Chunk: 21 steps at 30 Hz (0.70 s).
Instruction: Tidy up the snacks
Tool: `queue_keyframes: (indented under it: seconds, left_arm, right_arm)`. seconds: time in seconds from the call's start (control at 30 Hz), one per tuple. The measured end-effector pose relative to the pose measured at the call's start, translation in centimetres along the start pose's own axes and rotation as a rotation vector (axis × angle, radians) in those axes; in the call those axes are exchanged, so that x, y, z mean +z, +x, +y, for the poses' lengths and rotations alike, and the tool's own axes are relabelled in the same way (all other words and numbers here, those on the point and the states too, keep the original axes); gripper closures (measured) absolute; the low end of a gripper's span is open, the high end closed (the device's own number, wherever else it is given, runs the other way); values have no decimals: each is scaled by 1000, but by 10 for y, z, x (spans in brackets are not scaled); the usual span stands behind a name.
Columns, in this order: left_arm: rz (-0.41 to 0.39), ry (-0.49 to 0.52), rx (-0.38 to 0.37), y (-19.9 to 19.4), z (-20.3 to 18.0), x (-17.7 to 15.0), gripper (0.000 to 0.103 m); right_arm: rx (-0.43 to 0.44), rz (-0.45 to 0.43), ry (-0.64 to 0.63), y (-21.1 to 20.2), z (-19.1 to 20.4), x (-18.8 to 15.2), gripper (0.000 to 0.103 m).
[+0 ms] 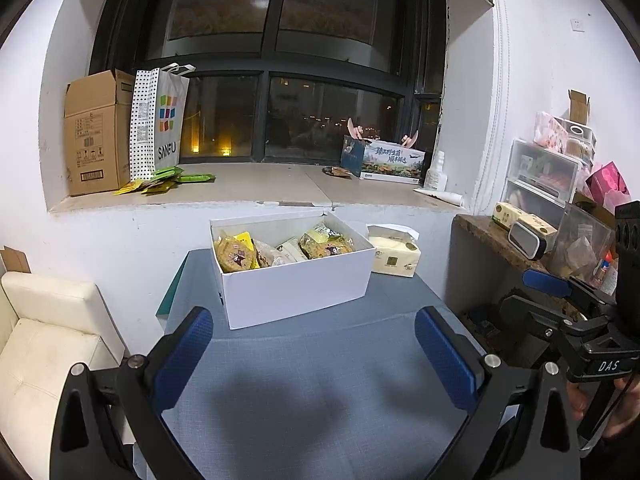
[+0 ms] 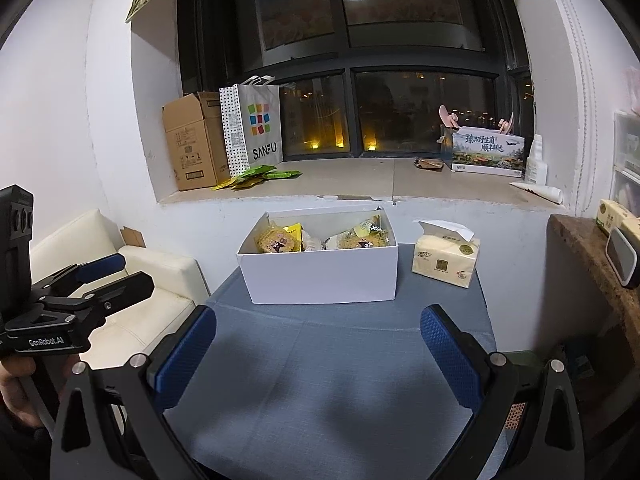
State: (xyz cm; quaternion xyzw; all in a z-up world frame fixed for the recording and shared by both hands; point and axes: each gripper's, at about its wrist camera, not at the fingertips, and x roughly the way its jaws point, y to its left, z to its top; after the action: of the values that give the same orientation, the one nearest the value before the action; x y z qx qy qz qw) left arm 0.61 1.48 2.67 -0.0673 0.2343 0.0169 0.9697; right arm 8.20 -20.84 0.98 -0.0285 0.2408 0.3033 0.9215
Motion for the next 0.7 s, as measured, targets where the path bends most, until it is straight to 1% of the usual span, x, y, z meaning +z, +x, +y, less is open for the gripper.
queue_keyframes:
  seconds: [0.7]
  left_arm:
    - [4,-7,-4,-1,2,-2,0]
  right_arm:
    - [0,4,4,0,0,0,0]
